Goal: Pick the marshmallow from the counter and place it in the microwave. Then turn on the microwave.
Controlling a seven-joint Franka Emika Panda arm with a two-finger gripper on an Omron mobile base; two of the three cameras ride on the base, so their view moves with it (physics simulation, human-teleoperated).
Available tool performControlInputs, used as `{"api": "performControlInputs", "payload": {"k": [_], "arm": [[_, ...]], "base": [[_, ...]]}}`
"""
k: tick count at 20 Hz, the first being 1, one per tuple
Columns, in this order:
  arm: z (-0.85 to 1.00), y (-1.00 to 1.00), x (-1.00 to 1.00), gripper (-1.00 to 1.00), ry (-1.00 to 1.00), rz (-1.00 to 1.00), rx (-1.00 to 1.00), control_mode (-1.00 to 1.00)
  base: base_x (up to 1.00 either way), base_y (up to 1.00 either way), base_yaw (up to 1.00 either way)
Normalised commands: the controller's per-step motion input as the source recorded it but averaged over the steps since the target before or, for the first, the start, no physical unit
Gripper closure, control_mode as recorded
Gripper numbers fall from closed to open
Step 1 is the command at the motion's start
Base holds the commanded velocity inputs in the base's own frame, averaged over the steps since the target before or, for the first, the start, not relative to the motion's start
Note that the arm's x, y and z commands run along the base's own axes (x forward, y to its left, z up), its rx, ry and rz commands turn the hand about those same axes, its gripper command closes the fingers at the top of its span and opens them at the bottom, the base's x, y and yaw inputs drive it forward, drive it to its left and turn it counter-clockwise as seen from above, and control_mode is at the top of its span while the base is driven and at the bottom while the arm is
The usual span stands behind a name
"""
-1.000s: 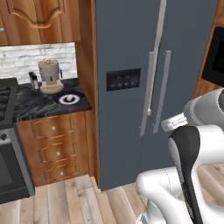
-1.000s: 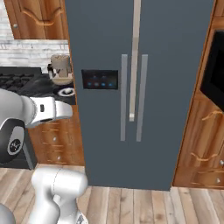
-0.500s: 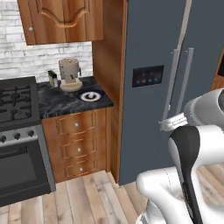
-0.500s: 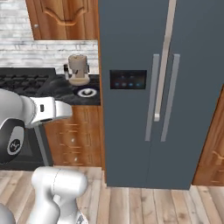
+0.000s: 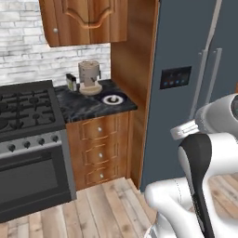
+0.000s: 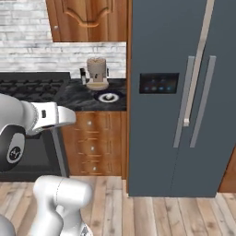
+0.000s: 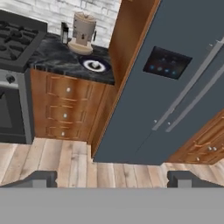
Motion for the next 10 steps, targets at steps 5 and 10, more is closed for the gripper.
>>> {"api": "performControlInputs", "payload": {"k": [5,10], "arm": [[0.00,0.00,0.00,-1.00,0.00,0.00,0.00,1.00],[0.00,0.00,0.00,-1.00,0.00,0.00,0.00,1.00]], "base": [[0.24,0.56,-0.11],[0.30,0.52,-0.12]]}}
